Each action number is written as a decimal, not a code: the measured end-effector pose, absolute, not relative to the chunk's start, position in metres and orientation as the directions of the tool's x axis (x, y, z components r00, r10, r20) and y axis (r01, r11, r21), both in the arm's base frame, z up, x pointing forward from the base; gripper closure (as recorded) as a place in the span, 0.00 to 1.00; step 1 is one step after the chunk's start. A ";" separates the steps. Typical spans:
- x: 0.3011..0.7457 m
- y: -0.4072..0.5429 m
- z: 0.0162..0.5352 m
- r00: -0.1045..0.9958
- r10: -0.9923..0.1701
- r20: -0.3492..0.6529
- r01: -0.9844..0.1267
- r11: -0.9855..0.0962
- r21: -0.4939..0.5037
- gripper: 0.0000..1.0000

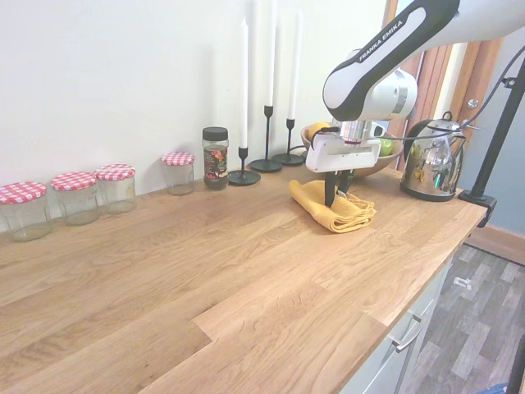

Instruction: Wipe the counter

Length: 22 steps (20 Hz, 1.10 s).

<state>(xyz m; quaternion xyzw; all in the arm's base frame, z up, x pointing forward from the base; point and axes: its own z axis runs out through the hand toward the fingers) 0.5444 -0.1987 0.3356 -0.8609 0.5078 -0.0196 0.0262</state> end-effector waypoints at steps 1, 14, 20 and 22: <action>0.543 -0.200 0.336 0.482 -0.876 0.011 -0.874 -0.481 -0.064 0.00; 0.516 -0.214 0.368 0.451 -0.892 0.040 -0.886 -0.453 -0.097 0.00; 0.512 -0.216 0.368 0.446 -0.894 0.038 -0.889 -0.448 -0.097 0.00; 0.511 -0.218 0.372 0.443 -0.896 0.043 -0.890 -0.445 -0.102 0.00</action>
